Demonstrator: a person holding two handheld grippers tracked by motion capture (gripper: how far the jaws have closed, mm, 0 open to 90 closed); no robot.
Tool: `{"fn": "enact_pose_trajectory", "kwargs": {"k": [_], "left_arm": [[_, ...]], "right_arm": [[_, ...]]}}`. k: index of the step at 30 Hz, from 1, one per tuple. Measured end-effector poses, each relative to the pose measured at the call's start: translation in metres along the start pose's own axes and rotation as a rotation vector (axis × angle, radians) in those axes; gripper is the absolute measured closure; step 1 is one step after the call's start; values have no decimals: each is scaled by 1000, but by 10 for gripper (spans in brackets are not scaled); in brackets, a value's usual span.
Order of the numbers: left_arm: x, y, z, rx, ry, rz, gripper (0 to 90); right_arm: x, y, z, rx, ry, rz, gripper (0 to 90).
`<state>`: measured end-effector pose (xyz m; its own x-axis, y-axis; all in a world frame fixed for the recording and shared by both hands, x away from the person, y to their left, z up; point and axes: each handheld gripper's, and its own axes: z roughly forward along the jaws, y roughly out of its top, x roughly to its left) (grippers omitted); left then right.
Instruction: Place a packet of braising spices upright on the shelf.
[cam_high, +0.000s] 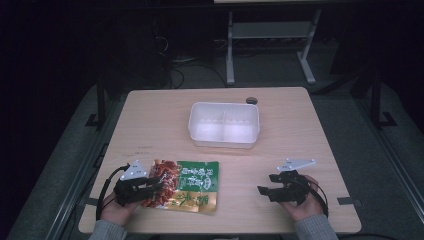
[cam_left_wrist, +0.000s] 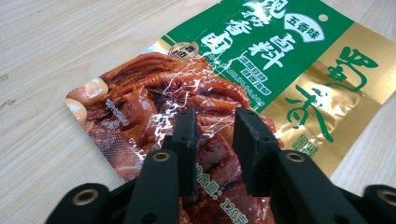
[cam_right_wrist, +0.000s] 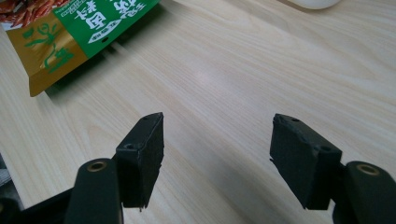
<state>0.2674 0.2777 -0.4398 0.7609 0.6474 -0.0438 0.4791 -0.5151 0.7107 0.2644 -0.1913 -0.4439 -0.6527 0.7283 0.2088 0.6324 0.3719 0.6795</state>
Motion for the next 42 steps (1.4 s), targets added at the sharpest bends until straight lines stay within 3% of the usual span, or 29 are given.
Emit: {"fn": "enact_pose_trajectory", "kwargs": {"k": [7,18,24,33,42], "left_arm": [[-3,2,1,29,-25,23,898],[1,1,0,45,-16,16,900],[3,0,0,59,-3,12,900],[8,-3,5,97,-4,-5,900],[9,-5,8,116,-14,-12,899]], "right_arm": [[8,12,6,-2,15,2,346],[35,43,33,44,47,-31,370],[46,61,48,63,94,-9,385],[53,77,68,109,142,12,400],[54,81,90,164,187,53,413]]}}
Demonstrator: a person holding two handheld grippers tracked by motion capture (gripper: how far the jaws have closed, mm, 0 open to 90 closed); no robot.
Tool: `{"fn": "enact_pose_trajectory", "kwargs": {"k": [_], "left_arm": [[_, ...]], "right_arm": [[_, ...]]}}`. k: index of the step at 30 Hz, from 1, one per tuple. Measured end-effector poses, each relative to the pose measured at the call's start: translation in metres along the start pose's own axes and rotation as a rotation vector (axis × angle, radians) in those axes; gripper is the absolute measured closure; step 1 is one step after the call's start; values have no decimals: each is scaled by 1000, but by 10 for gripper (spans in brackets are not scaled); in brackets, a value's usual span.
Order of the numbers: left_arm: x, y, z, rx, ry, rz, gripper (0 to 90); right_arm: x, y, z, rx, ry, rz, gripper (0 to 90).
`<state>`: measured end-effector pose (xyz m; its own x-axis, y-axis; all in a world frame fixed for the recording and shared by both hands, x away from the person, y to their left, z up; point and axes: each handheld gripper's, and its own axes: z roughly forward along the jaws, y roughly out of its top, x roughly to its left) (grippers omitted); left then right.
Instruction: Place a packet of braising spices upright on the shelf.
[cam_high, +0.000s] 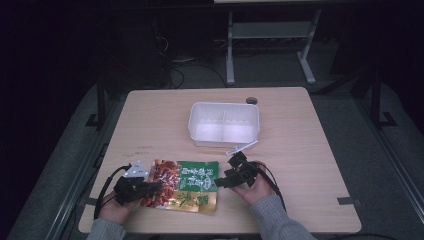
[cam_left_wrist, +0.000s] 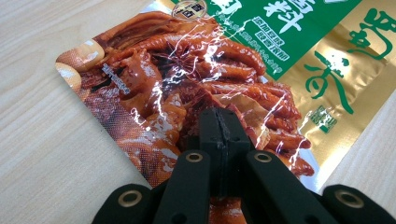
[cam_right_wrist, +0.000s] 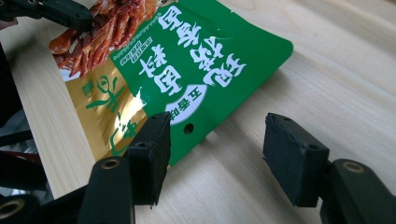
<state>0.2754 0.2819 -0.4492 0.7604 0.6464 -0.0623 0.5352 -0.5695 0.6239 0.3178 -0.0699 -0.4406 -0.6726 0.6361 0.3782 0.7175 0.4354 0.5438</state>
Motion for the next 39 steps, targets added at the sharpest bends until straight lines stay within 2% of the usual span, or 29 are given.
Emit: {"fn": "enact_pose_trajectory", "kwargs": {"k": [12,20,24,27,33,39], "left_arm": [[0,-1,2,5,-2,2,891],[0,-1,2,6,-4,0,885],[-1,0,3,7,-5,2,883],[-1,0,3,6,-6,2,876],[-1,0,3,5,-11,2,865],[-2,0,2,-4,-6,9,824]], "right_arm": [[8,5,23,52,25,-7,472],[16,9,30,48,54,-24,519],[21,11,33,52,68,-32,580],[21,13,38,66,76,-24,680],[17,14,42,71,94,2,768],[14,15,39,47,114,24,840]]}}
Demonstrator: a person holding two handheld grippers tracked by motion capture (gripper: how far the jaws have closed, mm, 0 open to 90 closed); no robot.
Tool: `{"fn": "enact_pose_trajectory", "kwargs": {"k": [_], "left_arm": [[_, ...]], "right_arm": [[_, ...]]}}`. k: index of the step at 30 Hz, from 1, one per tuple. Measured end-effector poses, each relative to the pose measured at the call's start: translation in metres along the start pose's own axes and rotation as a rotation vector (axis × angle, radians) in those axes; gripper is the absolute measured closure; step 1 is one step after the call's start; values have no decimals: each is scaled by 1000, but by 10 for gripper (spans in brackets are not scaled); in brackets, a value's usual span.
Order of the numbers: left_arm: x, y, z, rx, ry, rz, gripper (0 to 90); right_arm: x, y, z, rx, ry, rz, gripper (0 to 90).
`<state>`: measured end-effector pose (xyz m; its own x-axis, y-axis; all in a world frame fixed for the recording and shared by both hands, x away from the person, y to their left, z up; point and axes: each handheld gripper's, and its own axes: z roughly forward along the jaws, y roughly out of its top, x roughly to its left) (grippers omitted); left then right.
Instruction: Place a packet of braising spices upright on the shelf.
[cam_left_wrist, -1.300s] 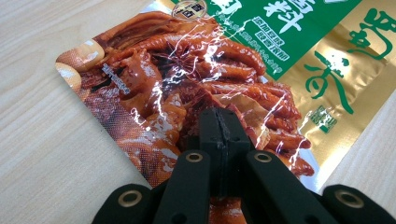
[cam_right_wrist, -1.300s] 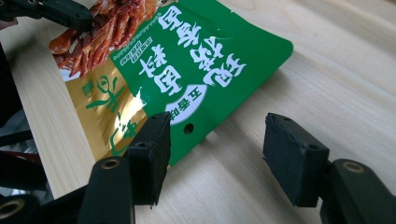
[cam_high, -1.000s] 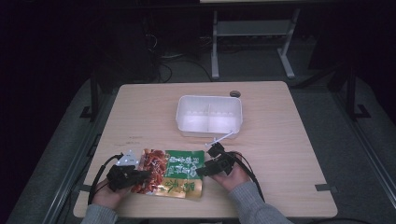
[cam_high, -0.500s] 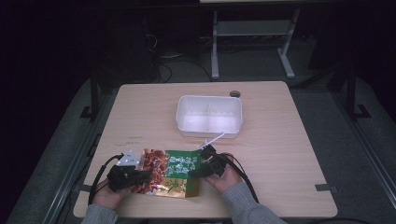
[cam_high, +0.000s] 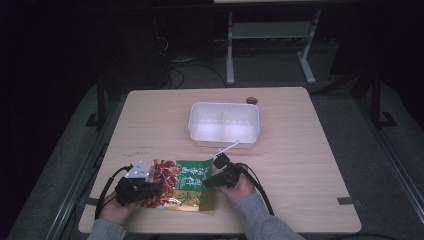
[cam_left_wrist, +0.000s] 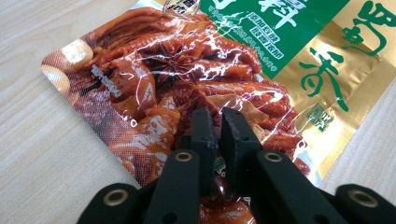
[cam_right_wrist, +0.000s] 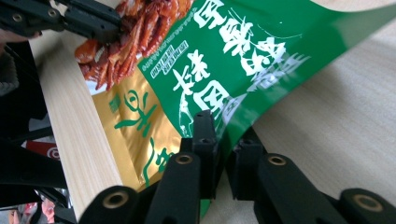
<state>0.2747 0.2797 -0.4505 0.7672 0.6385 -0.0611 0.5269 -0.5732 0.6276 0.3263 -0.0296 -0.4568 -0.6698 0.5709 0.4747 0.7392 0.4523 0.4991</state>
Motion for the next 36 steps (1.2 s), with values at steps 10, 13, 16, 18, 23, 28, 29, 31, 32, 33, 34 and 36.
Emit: {"fn": "enact_pose_trajectory", "kwargs": {"k": [10,13,16,18,23,28,29,31,32,33,34,36], "left_arm": [[1,0,-8,-50,26,-15,698],[3,-1,-11,-75,39,-27,645],[4,-1,-12,-83,49,-31,626],[4,-1,-12,-86,55,-34,602],[5,-2,-12,-92,59,-44,546],[6,-2,-12,-92,61,-53,500],[6,-2,-12,-92,61,-53,492],[7,-2,-11,-87,64,-54,478],[7,-2,-11,-86,64,-55,474],[7,-2,-11,-86,64,-57,472],[7,-2,-10,-86,65,-57,466],[7,-2,-9,-86,66,-56,455]], "right_arm": [[-5,3,-14,-47,47,29,895],[-5,6,-23,-52,60,28,899],[-4,10,-31,-58,60,19,900],[-3,13,-37,-60,63,15,900],[0,22,-54,-67,62,-4,900],[4,31,-70,-66,59,-24,900],[5,33,-73,-66,61,-24,900],[7,36,-78,-65,66,-29,900],[8,38,-81,-64,67,-30,900],[9,39,-83,-61,67,-33,900],[10,41,-85,-58,65,-37,900],[12,45,-87,-45,57,-46,900]]}}
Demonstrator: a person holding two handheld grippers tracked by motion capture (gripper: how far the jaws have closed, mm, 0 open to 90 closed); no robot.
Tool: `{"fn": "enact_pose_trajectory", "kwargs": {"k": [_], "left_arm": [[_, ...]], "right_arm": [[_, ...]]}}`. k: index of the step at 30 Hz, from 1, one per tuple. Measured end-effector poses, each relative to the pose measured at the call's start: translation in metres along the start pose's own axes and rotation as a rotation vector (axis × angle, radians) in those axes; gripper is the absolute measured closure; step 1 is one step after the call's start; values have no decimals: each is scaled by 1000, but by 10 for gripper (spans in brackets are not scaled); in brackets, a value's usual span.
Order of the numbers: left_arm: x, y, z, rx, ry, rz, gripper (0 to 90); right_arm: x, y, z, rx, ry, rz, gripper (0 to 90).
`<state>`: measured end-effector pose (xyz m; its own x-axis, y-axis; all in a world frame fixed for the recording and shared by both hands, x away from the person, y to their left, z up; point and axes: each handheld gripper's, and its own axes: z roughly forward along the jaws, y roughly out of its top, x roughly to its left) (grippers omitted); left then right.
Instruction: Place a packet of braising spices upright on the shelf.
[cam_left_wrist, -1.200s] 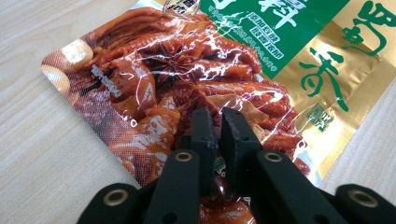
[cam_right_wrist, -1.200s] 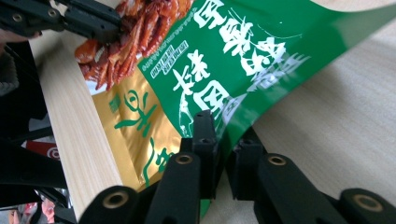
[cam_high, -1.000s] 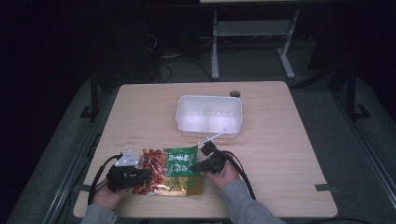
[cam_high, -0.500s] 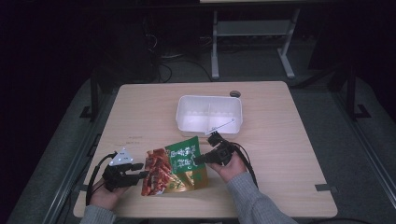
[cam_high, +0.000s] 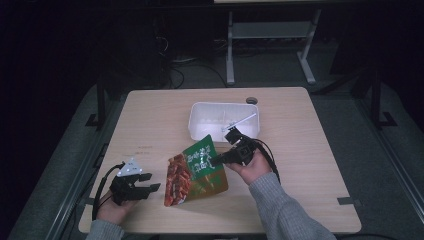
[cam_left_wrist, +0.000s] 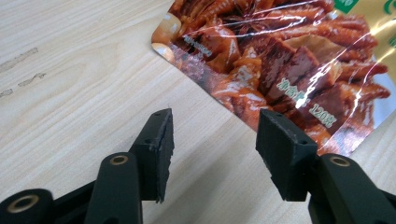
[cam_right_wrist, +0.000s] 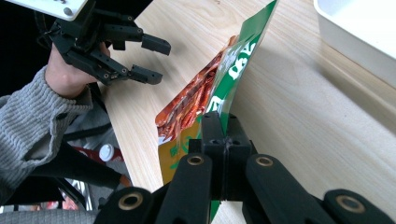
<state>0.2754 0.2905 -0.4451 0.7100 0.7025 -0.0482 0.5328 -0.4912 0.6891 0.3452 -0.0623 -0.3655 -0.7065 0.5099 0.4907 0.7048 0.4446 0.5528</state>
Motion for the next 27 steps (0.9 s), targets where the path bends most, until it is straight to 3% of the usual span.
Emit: {"fn": "enact_pose_trajectory", "kwargs": {"k": [20,27], "left_arm": [[1,0,0,-14,16,-11,374],[1,0,0,-8,11,-7,362]], "right_arm": [[22,34,-29,17,-2,-76,900],[37,47,-46,15,-13,-118,900]]}}
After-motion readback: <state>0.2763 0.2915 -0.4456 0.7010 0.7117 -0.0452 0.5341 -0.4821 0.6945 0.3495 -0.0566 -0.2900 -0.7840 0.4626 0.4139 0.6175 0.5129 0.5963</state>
